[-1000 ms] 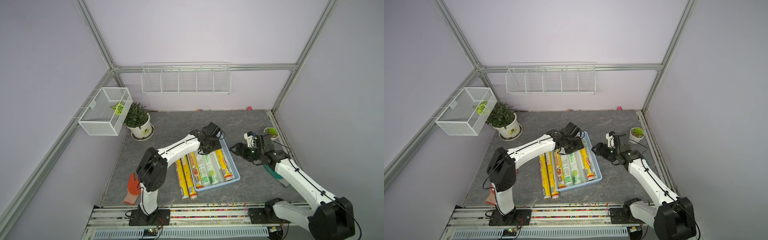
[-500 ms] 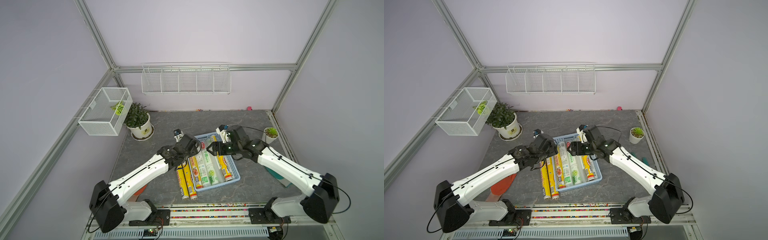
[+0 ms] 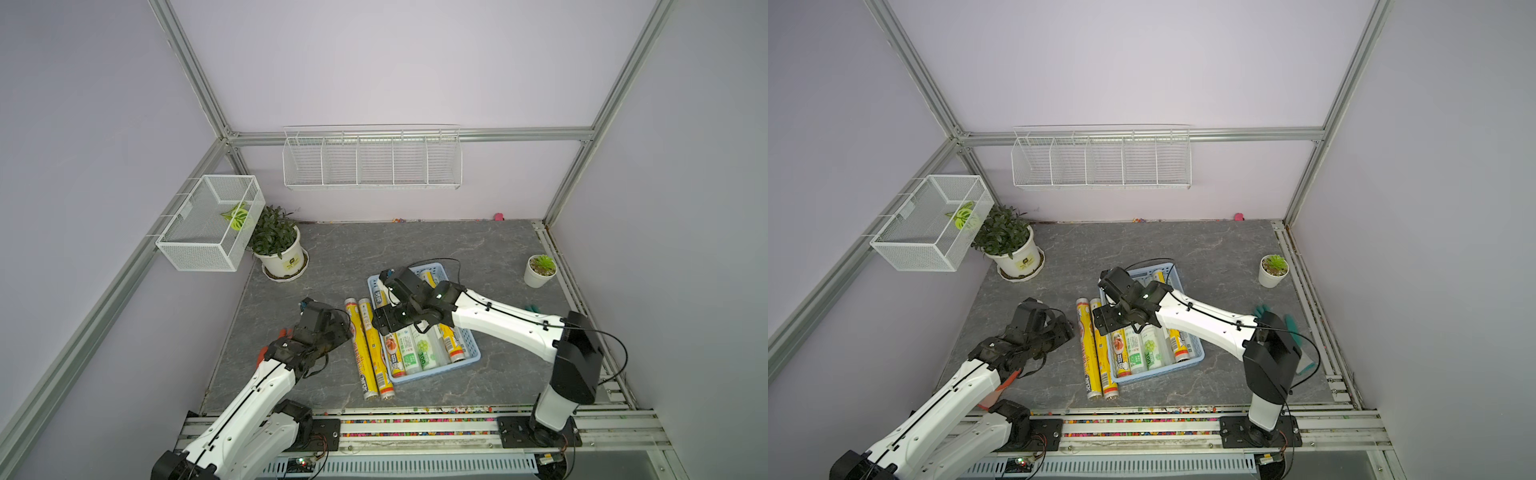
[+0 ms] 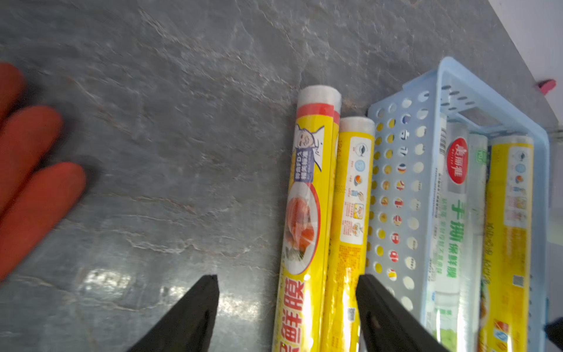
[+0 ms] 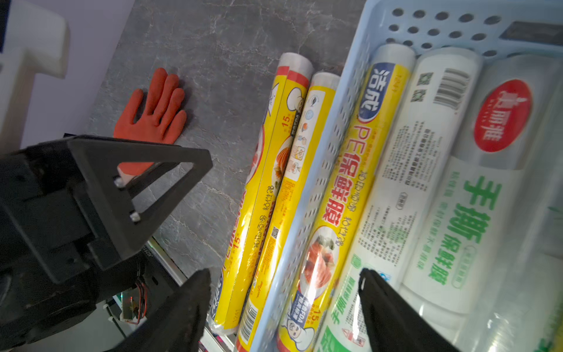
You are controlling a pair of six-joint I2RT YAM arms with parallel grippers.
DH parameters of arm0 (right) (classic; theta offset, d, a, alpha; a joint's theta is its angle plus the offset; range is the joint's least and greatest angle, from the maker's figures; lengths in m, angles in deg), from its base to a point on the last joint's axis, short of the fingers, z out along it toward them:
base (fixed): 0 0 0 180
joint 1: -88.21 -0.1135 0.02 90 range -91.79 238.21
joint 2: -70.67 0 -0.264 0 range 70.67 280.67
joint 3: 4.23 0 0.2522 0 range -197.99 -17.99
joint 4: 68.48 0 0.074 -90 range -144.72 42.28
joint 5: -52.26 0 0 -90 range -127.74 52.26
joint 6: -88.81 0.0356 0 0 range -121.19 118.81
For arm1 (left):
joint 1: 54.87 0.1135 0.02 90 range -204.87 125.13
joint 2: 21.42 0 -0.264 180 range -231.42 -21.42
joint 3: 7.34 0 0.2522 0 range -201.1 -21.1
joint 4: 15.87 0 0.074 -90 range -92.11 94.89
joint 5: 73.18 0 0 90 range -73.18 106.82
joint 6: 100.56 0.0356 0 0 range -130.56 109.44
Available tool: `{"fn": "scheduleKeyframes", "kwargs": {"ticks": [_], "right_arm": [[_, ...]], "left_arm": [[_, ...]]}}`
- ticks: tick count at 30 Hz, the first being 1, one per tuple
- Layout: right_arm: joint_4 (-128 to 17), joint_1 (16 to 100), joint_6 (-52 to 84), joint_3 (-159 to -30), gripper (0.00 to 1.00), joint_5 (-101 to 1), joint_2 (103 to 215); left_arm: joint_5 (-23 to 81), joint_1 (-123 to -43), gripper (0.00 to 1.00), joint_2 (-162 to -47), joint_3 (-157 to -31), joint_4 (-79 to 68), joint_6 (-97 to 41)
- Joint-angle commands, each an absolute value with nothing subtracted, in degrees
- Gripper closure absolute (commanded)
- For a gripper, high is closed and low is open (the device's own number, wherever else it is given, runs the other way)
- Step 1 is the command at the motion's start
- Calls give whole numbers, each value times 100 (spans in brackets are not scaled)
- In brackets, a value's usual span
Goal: Put the plastic wrap into the basket
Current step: Pick up the plastic wrap from the center of the board.
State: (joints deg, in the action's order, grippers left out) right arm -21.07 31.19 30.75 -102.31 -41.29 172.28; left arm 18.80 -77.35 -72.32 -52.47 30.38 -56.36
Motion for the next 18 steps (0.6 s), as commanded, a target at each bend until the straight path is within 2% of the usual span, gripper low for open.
{"fn": "scheduleKeyframes", "kwargs": {"ticks": [1, 5, 10, 18], "right_arm": [[-1983, 3111, 3324, -10212, 18, -4114, 17364], [-2097, 3108, 3467, -10098, 18, -3985, 17315], [-2077, 3118, 3488, -10096, 19, -3847, 17332], [-2063, 3116, 3538, -10083, 19, -3946, 17439]], "left_arm": [[2908, -7561, 23, -7542, -5264, 2691, -5193], [3084, -7538, 21, -8107, -5421, 2720, -4986], [2734, -7536, 20, -8722, -5658, 2950, -4989], [3393, -7537, 16, -9451, -5823, 2720, -4791]]}}
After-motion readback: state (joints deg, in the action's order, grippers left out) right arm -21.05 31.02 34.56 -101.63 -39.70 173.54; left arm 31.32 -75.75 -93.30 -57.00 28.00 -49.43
